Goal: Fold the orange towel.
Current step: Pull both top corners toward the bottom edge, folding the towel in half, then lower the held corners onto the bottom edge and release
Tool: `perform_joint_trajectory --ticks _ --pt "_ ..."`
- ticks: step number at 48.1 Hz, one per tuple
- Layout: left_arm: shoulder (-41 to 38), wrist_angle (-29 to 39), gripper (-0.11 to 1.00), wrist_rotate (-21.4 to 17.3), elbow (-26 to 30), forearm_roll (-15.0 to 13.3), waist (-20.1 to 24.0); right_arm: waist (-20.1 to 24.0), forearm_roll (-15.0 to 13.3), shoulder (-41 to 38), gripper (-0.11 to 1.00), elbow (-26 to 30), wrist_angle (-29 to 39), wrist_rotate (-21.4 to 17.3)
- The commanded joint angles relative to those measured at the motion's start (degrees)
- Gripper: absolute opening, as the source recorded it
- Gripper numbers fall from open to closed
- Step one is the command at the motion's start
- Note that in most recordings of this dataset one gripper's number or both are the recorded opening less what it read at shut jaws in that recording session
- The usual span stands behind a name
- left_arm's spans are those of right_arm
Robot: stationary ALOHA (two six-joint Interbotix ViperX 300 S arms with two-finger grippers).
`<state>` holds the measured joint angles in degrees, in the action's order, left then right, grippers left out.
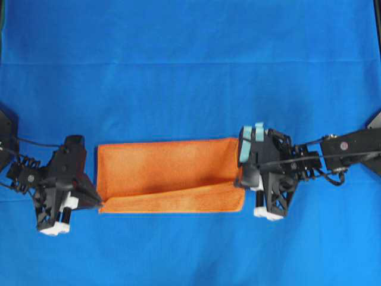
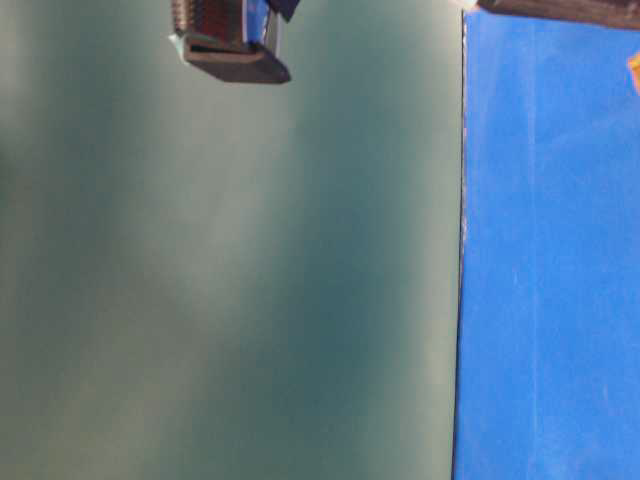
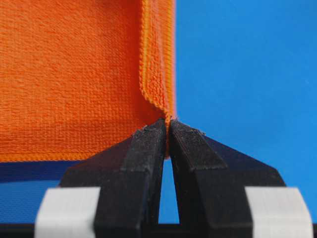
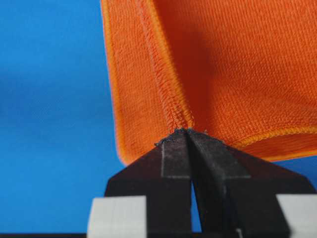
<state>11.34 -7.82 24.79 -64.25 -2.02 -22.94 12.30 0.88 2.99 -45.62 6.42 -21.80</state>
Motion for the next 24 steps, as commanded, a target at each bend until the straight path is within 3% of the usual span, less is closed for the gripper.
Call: perform_joint_trajectory --ticks 1,21,24 --pt "0.18 0.09 0.02 0.18 1.23 0.09 -0.7 0.97 0.18 0.44 0.02 0.88 -0.44 -0.35" --pt "-0.18 0.18 0.02 0.09 1.49 0.09 -0.44 1.05 0.26 -1.14 0.03 1.58 -0.7 -0.97" --pt "-0.18 0.18 0.09 0.09 1.58 0.09 -0.35 0.97 0.26 -1.14 0.03 1.76 -0.7 -0.97"
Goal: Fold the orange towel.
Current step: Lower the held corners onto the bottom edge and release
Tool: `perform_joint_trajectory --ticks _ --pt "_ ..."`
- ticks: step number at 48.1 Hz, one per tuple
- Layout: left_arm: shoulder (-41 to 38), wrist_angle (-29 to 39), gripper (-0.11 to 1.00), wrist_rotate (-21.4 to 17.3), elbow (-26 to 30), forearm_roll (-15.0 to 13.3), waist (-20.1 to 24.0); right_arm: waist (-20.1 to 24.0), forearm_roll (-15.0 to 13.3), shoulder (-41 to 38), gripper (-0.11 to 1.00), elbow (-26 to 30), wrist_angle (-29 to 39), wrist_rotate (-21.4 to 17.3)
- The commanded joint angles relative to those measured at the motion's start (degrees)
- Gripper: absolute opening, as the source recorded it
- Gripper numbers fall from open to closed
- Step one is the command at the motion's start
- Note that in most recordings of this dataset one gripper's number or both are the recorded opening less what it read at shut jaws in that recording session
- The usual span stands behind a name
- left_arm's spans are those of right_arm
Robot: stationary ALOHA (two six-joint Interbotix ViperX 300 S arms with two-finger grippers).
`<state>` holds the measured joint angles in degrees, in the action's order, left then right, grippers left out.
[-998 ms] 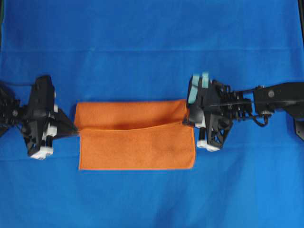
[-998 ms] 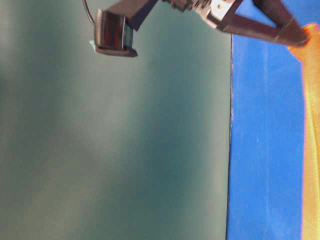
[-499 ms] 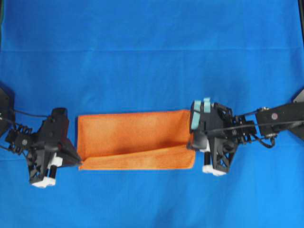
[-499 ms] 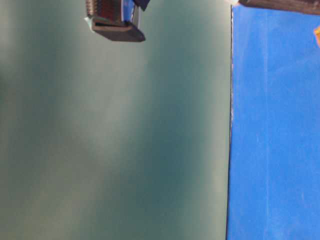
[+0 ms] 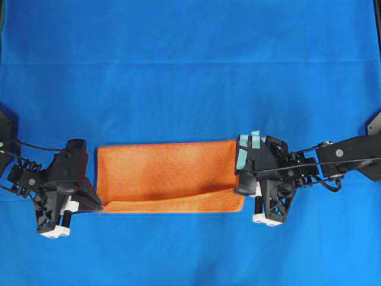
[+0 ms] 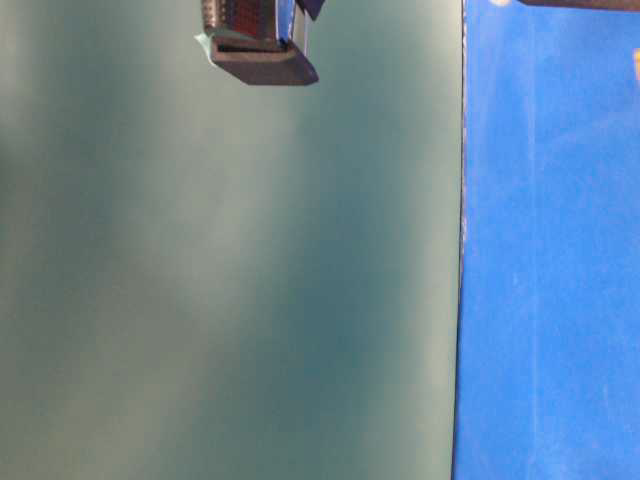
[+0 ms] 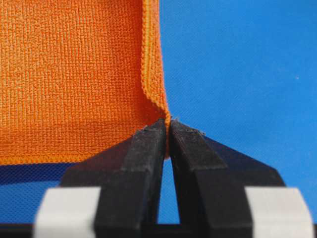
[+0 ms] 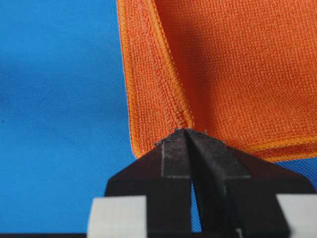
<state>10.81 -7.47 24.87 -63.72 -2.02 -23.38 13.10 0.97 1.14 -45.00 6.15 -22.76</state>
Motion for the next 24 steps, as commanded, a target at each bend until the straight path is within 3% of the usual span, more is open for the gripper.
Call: perform_joint_trajectory --ticks 1,4,12,14,20,24 --pt "0.35 -0.18 0.13 0.0 1.05 0.09 0.0 0.18 0.18 0.7 0.03 1.14 -0.44 -0.09" --pt "0.35 -0.18 0.28 0.0 1.23 0.09 0.09 0.26 0.18 0.7 0.11 1.23 -0.44 -0.35" --pt "2.02 0.79 0.73 -1.14 1.58 0.09 0.18 0.26 -0.26 3.08 0.59 0.79 1.41 -0.26" --pt "2.9 1.67 0.73 -1.41 1.58 0.09 0.62 0.09 -0.79 4.22 0.64 0.62 1.93 0.0" --pt "6.24 4.75 0.66 -3.25 1.23 0.09 3.52 -1.85 -3.43 7.38 0.53 -0.09 2.11 0.09" --pt "8.09 5.54 0.63 -5.54 0.7 0.18 6.94 -4.39 -4.57 8.17 0.53 -0.62 2.11 0.09"
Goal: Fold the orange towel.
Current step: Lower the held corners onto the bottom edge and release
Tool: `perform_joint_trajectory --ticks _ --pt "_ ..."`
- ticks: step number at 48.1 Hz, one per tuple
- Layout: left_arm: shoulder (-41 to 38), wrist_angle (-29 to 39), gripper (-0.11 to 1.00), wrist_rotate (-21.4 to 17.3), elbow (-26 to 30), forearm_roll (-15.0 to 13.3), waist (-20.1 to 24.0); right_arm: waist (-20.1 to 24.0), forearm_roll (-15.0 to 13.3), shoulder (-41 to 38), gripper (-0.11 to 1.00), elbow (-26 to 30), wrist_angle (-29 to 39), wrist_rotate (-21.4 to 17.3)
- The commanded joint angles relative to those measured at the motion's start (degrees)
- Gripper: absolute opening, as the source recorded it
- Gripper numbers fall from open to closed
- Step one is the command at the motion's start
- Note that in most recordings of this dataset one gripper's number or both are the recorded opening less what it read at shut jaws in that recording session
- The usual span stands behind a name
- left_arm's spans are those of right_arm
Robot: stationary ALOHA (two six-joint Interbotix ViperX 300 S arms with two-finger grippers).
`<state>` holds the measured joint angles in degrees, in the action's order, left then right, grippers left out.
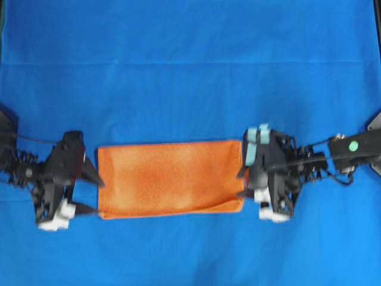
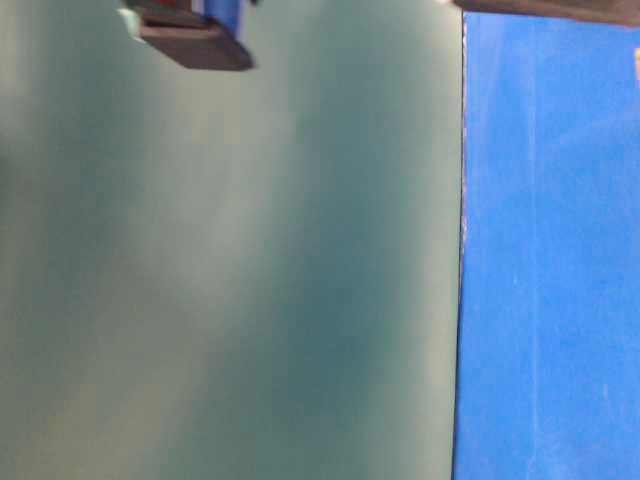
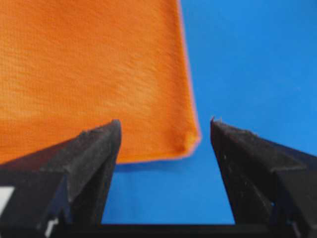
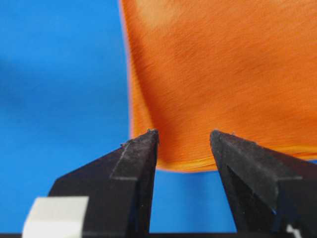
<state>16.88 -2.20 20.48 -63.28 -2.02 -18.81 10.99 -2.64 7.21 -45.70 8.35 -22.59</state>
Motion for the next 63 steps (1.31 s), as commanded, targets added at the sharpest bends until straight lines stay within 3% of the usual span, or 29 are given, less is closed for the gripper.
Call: perform_joint_trajectory --ticks 1,9,18,34,47,57,63 --pt "2.29 0.26 0.63 -1.67 0.09 0.18 3.25 -3.08 -1.14 2.11 0.53 0.0 0.09 -0.09" --pt "2.55 0.62 0.63 -6.59 -0.62 0.18 10.46 -9.23 -1.58 1.85 0.54 -0.26 0.7 -0.09" --pt "0.35 0.44 0.63 -9.4 -0.79 0.18 14.24 -11.07 -2.37 -1.58 0.54 0.09 0.62 -0.09" --pt "-7.47 -0.44 0.63 -9.58 -0.79 0.18 17.4 -11.34 -2.37 -8.96 0.54 1.05 0.26 -0.44" --pt "-9.76 -0.88 0.59 -9.58 -0.7 0.18 18.54 -11.34 -2.37 -10.37 0.54 1.05 0.35 -0.7" --pt "-9.84 -0.62 0.4 -9.58 -0.53 0.18 18.19 -11.43 -2.64 -10.46 0.5 1.14 0.0 -0.26" --pt "-9.93 0.0 0.23 -9.67 -0.35 0.18 17.67 -11.43 -2.81 -10.46 0.24 1.05 -0.35 -0.26"
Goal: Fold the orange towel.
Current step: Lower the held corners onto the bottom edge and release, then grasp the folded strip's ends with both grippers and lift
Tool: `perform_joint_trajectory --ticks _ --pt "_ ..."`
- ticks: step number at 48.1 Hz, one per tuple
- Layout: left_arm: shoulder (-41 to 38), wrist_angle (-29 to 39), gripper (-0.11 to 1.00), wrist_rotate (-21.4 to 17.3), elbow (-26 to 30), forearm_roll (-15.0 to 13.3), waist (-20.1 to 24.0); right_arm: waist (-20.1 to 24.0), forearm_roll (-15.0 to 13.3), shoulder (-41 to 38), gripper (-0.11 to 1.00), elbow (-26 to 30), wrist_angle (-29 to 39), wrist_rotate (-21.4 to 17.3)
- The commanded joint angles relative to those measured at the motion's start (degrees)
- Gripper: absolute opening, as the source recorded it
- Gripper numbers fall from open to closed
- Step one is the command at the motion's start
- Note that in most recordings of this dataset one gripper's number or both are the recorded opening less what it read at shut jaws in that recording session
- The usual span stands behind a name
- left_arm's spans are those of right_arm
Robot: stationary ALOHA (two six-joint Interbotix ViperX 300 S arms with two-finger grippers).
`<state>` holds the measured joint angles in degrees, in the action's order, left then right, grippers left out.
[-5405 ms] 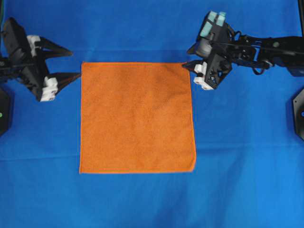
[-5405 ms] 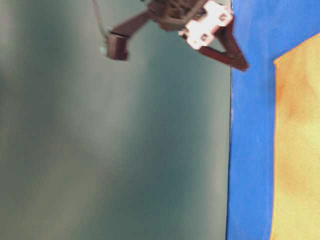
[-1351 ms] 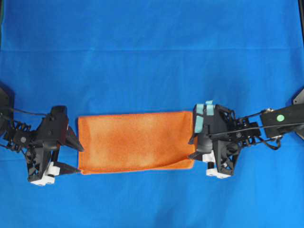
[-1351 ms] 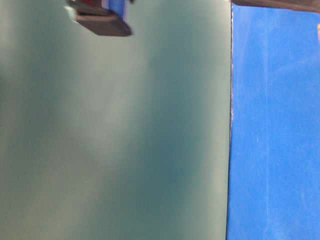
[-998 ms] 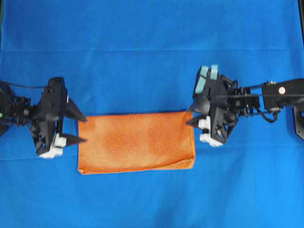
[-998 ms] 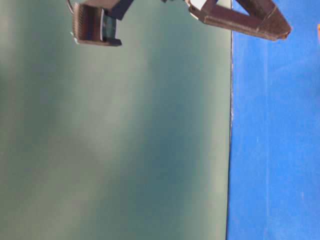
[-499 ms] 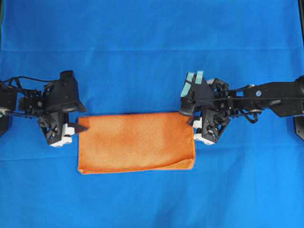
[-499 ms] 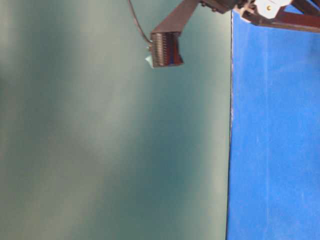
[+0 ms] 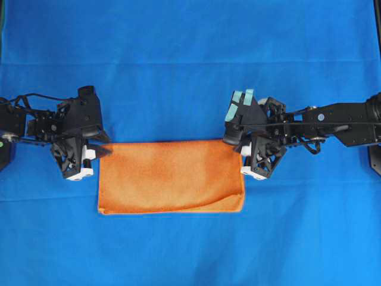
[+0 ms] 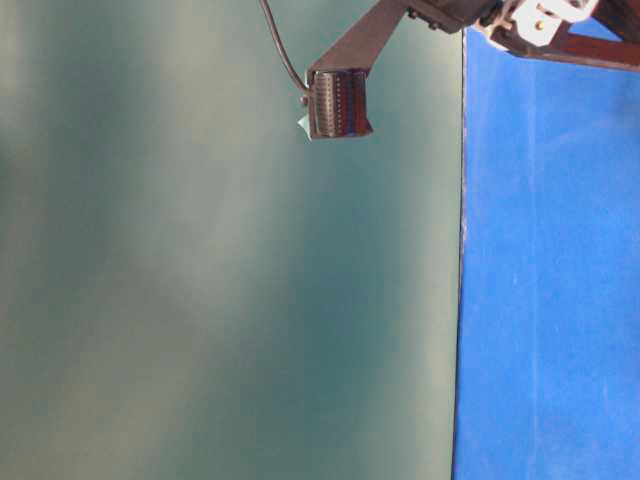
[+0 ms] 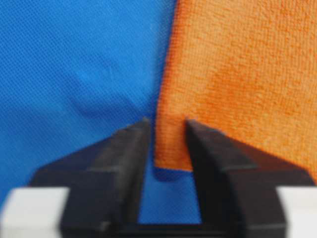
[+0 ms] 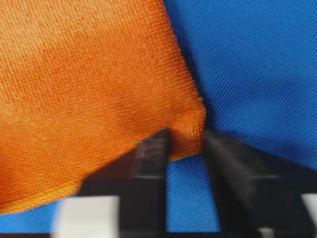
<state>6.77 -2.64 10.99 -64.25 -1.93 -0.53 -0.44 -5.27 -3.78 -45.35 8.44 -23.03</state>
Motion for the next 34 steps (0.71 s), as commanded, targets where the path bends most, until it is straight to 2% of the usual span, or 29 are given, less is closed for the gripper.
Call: perform_joint_trajectory --ticks 1,2,4,9,21,27,34 --pt "0.09 0.53 0.21 -0.18 0.62 0.09 -0.7 0.0 -0.18 0.53 0.19 0.7 -0.53 0.18" --pt "0.09 0.7 0.18 -0.18 0.62 0.09 -0.79 0.0 -0.18 0.53 0.11 0.62 -0.53 0.26" --pt "0.09 0.88 0.13 -0.18 0.62 0.09 -0.88 0.0 -0.18 0.62 0.05 0.7 -0.53 0.18" --pt "0.18 0.88 0.03 -0.18 0.7 0.09 -0.97 0.0 -0.18 0.62 0.05 0.79 -0.53 0.18" --pt "1.05 2.46 0.03 -0.44 1.67 0.09 -0.97 0.0 -0.18 1.41 0.05 1.23 -0.09 0.09" --pt "4.31 8.0 0.03 -0.44 4.04 0.09 -1.05 0.09 -0.18 4.66 0.06 1.85 2.9 0.09" --pt "10.2 15.73 0.03 -0.44 6.86 0.09 -1.23 0.35 -0.26 9.67 0.05 3.34 9.58 0.26"
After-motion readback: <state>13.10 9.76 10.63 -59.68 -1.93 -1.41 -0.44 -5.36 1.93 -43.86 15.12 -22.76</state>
